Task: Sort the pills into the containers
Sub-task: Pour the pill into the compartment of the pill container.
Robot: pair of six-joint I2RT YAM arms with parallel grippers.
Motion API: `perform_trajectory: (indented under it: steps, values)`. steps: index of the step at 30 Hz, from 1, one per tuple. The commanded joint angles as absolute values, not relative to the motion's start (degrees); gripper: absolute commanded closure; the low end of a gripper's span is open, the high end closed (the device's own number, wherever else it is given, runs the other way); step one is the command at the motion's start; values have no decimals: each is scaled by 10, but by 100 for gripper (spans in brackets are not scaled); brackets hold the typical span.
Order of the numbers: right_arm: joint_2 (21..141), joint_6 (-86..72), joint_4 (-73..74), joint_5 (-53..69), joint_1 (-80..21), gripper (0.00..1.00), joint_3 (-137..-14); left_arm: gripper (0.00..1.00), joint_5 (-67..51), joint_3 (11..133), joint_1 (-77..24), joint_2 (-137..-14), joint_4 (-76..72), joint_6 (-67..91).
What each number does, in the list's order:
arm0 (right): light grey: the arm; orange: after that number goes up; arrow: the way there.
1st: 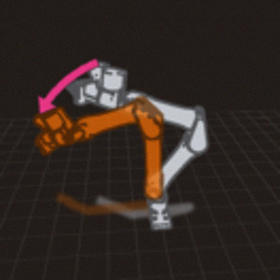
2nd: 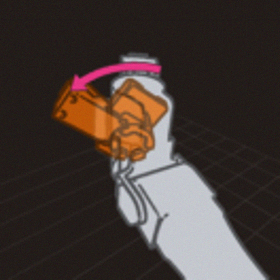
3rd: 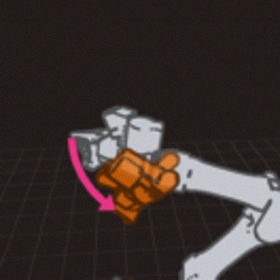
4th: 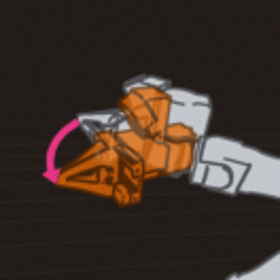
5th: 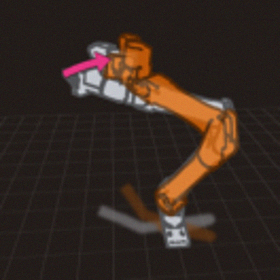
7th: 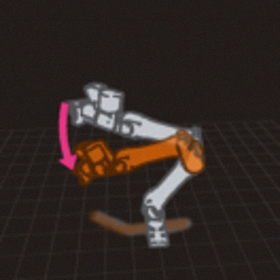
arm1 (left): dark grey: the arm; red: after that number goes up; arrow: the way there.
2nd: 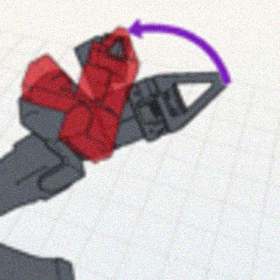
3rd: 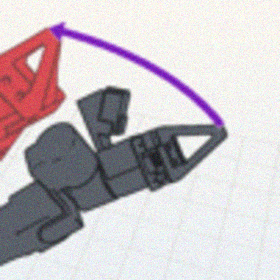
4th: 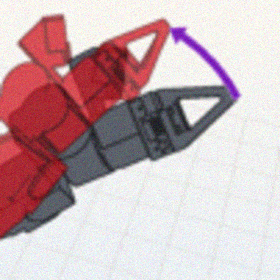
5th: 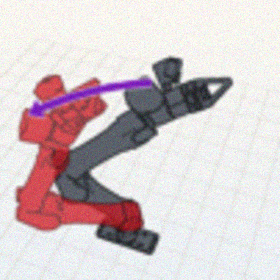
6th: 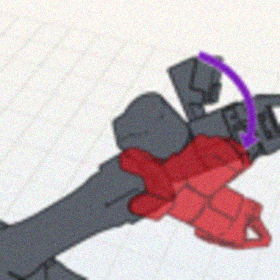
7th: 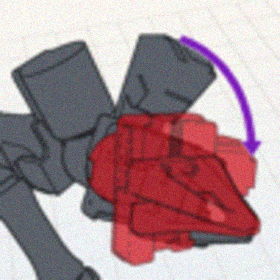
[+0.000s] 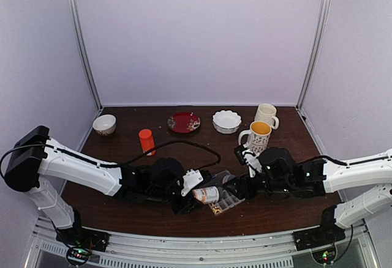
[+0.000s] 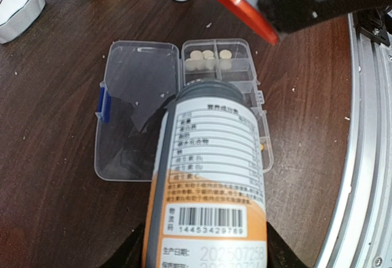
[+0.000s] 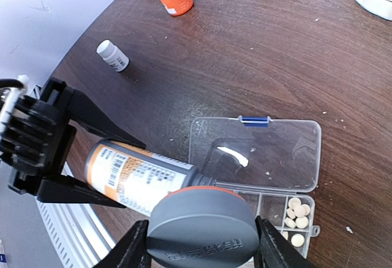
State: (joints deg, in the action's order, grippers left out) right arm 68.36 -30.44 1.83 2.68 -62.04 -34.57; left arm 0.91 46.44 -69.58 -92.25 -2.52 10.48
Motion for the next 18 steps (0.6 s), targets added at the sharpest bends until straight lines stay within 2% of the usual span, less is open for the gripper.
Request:
perform_trajectory:
  steps: [1, 15, 18]
  values:
    - [659, -315, -10, -19, -624, 100, -327, 100, 24, 483, -701, -910, -30, 108]
    - [656, -313, -26, -11, -624, 100, -320, 100, 26, 490, -706, -928, -42, 115]
    - [673, -312, -12, -2, -624, 100, -335, 100, 21, 516, -706, -942, -5, 114]
